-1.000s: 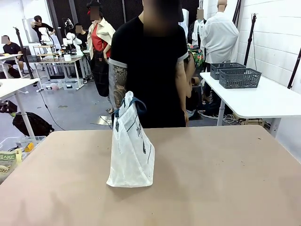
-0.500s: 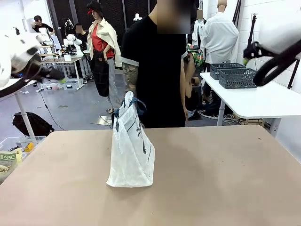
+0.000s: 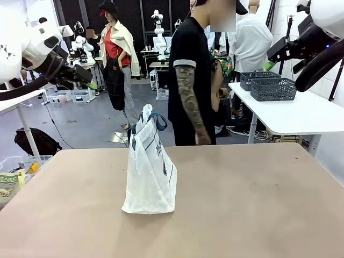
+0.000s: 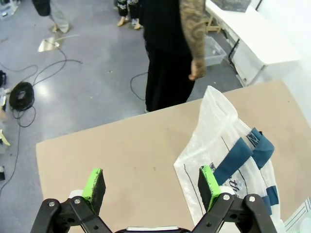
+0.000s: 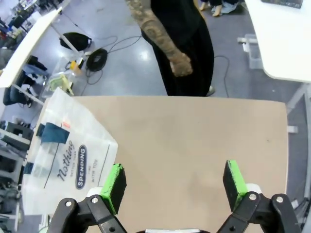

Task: Transfer purchased items from the store into the shopping bag.
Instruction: Open the Reusable shopping bag in the center of the table, then move the Reusable shopping bag to the right side of the table.

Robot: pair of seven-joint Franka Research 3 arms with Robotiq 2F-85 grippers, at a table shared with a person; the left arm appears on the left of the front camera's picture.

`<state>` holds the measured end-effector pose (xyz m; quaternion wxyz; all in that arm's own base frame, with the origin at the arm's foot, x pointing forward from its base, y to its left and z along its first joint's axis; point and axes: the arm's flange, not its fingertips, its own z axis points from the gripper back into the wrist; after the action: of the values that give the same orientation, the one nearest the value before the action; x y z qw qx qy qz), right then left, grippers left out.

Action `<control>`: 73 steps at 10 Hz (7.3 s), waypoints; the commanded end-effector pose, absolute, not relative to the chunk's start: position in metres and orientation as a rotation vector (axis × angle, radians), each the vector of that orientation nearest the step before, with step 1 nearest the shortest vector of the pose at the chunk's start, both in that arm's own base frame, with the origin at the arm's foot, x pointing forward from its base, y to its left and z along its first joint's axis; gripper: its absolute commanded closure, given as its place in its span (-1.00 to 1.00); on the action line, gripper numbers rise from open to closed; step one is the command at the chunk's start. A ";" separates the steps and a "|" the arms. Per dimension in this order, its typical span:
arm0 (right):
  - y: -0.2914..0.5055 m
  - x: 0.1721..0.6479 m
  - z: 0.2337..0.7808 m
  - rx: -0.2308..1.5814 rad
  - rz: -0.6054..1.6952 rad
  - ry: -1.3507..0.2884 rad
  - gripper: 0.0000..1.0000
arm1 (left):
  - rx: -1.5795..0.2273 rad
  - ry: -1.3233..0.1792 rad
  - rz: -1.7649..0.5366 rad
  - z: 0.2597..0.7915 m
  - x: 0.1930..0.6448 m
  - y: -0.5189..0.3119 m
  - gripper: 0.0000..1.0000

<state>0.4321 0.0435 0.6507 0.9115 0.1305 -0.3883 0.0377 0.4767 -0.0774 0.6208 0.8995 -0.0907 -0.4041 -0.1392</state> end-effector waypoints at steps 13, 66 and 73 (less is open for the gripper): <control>0.271 0.389 0.612 0.410 0.354 -0.333 -1.00 | -0.285 -0.621 -0.426 0.609 0.497 -0.202 -1.00; 0.398 0.461 0.512 0.124 0.043 -0.364 1.00 | -0.214 -0.236 -0.037 0.536 0.514 -0.105 1.00; 0.398 0.461 0.512 0.124 0.043 -0.364 1.00 | -0.214 -0.236 -0.037 0.536 0.514 -0.105 1.00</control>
<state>0.4609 0.3991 0.5106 0.9820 0.0593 -0.1780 0.0225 0.5137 -0.1072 0.5336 0.9874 -0.1065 -0.1153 -0.0214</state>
